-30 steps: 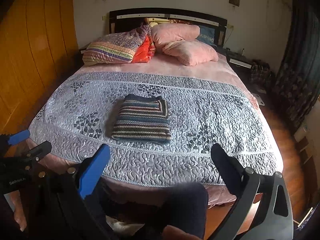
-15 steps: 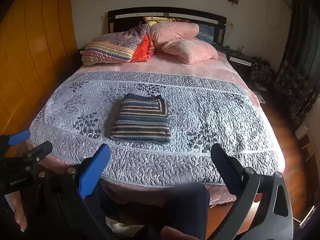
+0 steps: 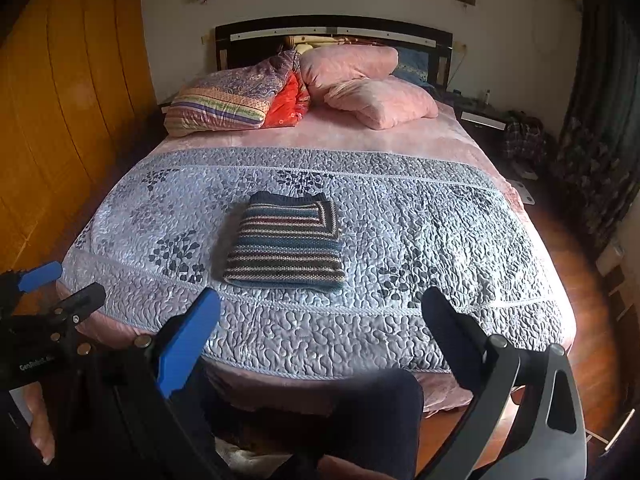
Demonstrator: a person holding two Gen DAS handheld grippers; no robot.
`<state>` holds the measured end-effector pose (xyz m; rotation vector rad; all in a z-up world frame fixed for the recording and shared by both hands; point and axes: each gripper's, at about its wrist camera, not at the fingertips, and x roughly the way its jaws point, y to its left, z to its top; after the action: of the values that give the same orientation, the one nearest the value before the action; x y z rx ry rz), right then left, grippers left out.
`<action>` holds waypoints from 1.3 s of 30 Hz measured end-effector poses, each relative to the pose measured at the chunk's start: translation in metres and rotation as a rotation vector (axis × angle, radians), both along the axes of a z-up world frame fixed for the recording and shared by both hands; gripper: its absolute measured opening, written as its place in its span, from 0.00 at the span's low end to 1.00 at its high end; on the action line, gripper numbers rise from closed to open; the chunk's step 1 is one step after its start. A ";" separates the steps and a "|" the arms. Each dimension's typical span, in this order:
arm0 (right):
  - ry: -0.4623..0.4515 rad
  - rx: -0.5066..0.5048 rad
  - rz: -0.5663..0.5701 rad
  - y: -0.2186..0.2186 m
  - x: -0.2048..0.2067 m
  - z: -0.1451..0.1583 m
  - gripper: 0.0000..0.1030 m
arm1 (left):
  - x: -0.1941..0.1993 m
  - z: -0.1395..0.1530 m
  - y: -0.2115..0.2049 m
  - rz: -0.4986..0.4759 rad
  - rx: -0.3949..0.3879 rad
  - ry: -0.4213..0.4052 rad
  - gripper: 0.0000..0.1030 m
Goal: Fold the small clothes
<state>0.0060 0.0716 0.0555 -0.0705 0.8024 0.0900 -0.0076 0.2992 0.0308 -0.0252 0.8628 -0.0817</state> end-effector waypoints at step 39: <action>-0.039 -0.012 -0.007 -0.003 -0.002 0.003 0.97 | 0.002 0.006 -0.011 -0.008 0.010 -0.006 0.88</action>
<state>0.0041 0.0682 0.0583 -0.0809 0.7644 0.0771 -0.0053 0.2880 0.0368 -0.0121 0.8571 -0.0847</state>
